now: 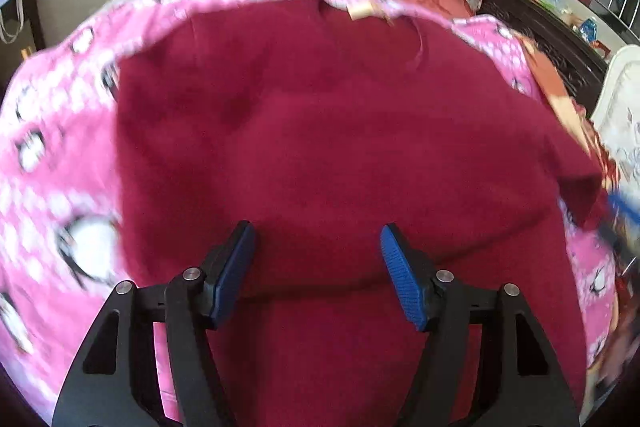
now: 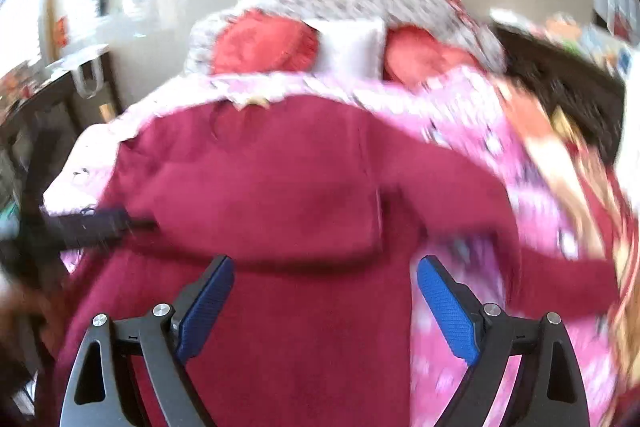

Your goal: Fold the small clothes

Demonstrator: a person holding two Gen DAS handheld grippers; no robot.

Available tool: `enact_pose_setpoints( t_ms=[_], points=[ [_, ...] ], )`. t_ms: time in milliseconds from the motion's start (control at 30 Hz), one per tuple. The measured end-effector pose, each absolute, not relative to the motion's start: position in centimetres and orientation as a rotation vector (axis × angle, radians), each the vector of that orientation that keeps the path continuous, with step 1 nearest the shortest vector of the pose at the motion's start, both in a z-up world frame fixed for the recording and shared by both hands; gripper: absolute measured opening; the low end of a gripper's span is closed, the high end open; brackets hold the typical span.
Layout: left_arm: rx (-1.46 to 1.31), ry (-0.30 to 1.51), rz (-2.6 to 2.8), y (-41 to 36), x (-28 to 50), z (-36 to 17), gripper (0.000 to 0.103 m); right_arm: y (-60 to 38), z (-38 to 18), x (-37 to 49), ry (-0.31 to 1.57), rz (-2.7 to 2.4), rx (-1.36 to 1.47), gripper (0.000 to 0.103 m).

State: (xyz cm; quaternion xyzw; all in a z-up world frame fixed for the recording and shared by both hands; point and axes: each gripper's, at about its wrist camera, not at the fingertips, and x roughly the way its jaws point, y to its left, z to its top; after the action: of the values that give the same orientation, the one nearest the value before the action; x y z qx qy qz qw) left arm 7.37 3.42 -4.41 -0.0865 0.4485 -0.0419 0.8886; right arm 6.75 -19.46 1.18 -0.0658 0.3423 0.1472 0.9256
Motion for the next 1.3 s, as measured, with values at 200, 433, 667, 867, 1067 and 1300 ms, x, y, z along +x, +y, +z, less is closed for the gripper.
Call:
enact_pose_setpoints(
  t_ms=[200,433,667,867,1067,1300],
  points=[
    [-0.201,0.847,-0.092,4.2,6.9,-5.3,0.069,-15.8,0.9,11.1,0.718,0.378,-0.21,0.053],
    [-0.194,0.842,-0.084,4.5,7.2,-5.5,0.069,-15.3,-6.4,13.8,0.818,0.353,-0.185,0.055],
    [-0.173,0.844,-0.066,4.2,7.4,-5.6,0.069,-14.6,-6.5,13.8,0.805,0.323,-0.231,0.058],
    [-0.167,0.844,-0.059,4.3,7.4,-5.5,0.069,-14.9,-6.7,13.3,0.805,0.327,-0.22,0.059],
    [-0.151,0.846,-0.046,4.0,7.5,-5.6,0.069,-15.2,-6.9,13.6,0.815,0.338,-0.202,0.06],
    [-0.177,0.842,-0.065,4.5,7.3,-5.5,0.069,-14.9,-6.2,12.8,0.828,0.303,-0.247,0.062]
  ],
)
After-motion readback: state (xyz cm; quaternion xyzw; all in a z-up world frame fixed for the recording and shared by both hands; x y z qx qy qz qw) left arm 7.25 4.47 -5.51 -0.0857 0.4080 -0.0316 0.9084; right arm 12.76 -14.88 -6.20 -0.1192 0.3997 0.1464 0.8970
